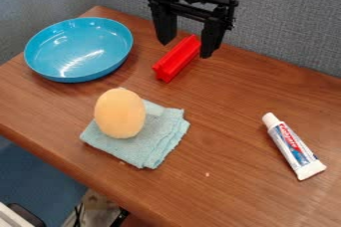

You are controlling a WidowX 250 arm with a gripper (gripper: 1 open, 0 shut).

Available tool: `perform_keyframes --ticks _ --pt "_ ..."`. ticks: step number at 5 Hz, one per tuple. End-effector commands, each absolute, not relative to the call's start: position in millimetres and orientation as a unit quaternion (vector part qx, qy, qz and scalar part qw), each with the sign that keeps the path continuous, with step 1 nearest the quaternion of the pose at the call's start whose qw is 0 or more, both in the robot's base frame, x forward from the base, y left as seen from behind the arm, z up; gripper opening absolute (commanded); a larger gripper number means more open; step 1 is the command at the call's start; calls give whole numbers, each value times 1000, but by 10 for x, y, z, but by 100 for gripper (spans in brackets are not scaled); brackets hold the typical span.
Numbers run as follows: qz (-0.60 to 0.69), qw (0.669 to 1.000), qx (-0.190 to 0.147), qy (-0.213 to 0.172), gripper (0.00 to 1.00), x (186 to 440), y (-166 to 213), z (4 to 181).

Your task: Put the yellow ball on the blue plate

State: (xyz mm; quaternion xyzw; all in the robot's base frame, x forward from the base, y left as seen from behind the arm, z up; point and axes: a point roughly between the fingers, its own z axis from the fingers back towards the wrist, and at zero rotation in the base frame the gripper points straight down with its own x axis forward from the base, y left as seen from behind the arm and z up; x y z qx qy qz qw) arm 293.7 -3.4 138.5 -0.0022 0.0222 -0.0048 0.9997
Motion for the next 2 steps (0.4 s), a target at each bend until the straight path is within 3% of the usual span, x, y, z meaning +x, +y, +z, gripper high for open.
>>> perform_keyframes --ticks 1,2 --pt "-2 999 -2 32 100 2913 -30 1327" --pt "2 999 -1 42 100 2887 -25 1268"
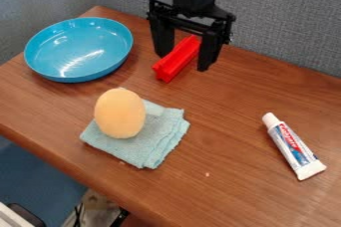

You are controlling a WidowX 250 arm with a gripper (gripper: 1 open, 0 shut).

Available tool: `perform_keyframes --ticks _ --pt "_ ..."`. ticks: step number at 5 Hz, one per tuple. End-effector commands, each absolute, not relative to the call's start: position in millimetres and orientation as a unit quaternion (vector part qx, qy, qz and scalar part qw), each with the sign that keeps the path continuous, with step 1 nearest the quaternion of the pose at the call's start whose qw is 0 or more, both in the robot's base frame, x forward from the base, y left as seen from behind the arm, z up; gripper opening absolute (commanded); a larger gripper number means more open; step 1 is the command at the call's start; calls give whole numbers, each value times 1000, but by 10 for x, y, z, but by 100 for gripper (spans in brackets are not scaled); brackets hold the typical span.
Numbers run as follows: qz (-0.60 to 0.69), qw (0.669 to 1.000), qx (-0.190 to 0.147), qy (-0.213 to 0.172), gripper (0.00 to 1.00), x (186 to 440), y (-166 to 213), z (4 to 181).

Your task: Put the yellow ball on the blue plate

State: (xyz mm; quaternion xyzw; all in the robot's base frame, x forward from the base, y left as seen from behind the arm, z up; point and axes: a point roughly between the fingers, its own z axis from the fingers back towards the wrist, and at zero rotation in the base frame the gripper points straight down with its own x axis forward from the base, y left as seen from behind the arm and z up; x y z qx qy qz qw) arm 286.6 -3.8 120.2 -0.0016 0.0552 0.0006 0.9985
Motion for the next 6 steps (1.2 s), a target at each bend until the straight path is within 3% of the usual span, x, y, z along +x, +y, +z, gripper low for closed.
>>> perform_keyframes --ticks 1,4,6 --pt "5 999 0 51 100 2863 -19 1214" --pt "125 990 3 60 100 2576 187 1144" --pt "223 974 8 37 100 2286 450 1127"
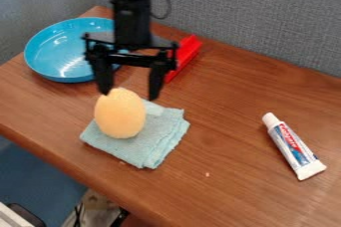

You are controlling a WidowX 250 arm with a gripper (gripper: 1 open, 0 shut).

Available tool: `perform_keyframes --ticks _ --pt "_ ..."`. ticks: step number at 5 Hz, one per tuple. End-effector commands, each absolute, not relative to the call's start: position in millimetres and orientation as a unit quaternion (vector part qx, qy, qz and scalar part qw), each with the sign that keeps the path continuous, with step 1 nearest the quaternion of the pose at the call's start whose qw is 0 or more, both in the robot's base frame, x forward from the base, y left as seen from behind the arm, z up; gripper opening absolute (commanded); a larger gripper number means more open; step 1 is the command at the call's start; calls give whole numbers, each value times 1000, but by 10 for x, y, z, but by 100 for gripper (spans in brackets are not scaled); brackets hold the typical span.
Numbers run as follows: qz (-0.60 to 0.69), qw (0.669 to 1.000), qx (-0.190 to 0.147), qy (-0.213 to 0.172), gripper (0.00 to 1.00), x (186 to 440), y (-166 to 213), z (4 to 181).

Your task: Put the yellow ball on the blue plate

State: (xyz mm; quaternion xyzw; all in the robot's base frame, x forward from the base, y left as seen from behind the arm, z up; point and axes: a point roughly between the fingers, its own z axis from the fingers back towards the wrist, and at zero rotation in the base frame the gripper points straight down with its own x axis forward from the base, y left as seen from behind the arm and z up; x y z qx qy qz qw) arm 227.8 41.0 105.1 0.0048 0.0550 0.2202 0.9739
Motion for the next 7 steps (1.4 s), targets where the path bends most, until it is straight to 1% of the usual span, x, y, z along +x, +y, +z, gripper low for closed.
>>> perform_keyframes --ticks 1,2,4,7 --pt "252 967 10 25 100 2256 521 1050" --pt "274 962 15 8 100 2271 542 969" --pt "305 952 28 -20 100 2316 571 873" --pt "329 942 56 -42 100 2373 576 755"
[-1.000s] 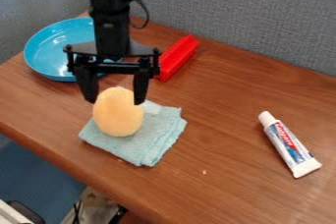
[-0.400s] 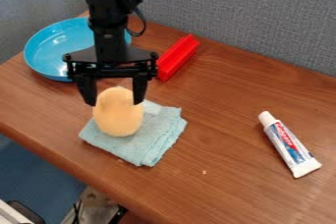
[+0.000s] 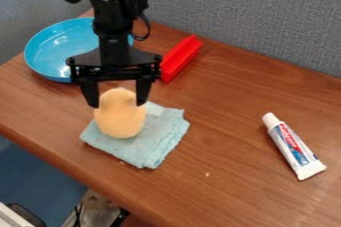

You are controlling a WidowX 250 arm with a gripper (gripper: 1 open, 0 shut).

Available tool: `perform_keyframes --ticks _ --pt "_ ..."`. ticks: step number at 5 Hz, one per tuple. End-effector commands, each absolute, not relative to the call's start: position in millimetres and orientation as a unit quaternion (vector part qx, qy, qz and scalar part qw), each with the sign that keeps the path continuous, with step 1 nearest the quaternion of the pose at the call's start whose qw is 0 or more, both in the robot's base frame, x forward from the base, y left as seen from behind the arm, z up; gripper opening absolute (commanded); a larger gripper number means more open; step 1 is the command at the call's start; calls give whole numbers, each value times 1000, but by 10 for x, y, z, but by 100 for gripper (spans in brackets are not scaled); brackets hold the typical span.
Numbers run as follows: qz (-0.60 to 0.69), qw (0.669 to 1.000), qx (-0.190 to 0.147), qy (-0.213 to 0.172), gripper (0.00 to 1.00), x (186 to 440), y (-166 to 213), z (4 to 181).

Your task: Put the yellow ball on the blue plate

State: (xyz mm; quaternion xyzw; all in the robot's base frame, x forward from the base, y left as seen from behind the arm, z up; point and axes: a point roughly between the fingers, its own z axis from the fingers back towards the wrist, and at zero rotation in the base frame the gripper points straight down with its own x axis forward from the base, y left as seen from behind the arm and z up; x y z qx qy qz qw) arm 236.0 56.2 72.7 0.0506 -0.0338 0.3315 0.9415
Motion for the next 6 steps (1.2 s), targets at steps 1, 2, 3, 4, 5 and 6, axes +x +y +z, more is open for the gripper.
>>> perform_keyframes --ticks 1,2,3,4,5,6 --pt "337 938 69 -46 100 2385 571 721" --pt "344 934 81 -49 100 2399 574 695" --pt "349 931 90 -51 100 2416 582 673" --pt "354 929 98 -52 100 2430 587 666" --pt "358 927 103 -52 100 2448 591 664" --pt "362 925 106 -52 100 2466 594 664"
